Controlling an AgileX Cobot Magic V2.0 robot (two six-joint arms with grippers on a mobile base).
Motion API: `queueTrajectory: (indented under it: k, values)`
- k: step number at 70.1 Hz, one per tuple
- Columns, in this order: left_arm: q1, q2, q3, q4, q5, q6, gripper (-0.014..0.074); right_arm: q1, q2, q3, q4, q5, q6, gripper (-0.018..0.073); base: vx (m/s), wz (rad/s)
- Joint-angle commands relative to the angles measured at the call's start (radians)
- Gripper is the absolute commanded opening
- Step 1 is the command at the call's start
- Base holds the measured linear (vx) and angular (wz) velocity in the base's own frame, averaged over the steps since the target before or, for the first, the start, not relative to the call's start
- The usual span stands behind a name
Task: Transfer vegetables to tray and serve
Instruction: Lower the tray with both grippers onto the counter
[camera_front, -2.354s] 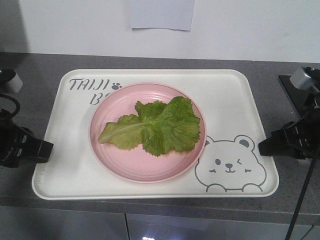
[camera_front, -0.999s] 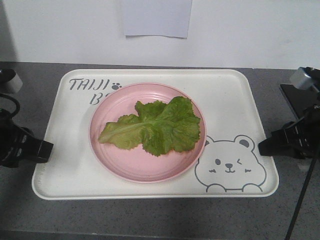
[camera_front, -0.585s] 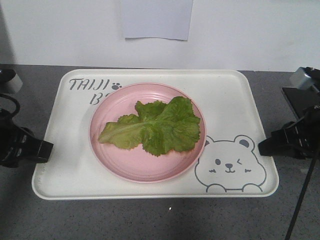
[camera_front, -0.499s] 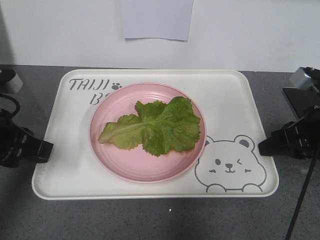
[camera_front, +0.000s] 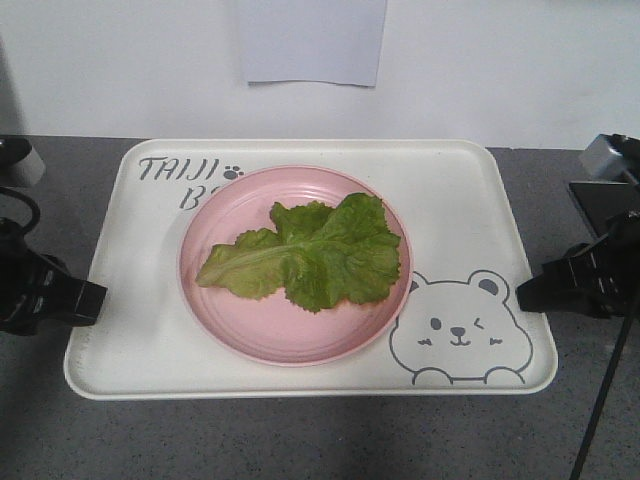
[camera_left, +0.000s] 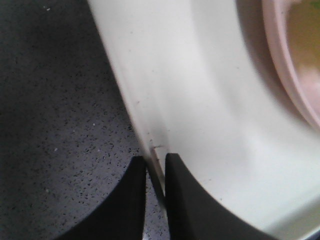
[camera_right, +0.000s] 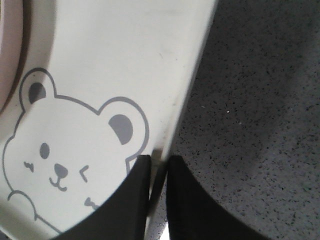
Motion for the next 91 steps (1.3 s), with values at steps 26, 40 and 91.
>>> queueTrajectory:
  k: [26, 40, 91]
  values:
    - [-0.013, -0.023, -0.032, -0.101, -0.057, 0.028, -0.0007, 0.008, -0.026, -0.026, 0.117, 0.053, -0.051, -0.0003, 0.02, 0.0]
    - [-0.013, -0.023, -0.032, -0.101, -0.057, 0.028, -0.0007, 0.008, -0.026, -0.026, 0.117, 0.053, -0.051, -0.0003, 0.0, 0.0]
    - [-0.013, -0.023, -0.032, -0.101, -0.057, 0.028, -0.0007, 0.008, -0.026, -0.026, 0.117, 0.053, -0.051, -0.0003, 0.0, 0.0]
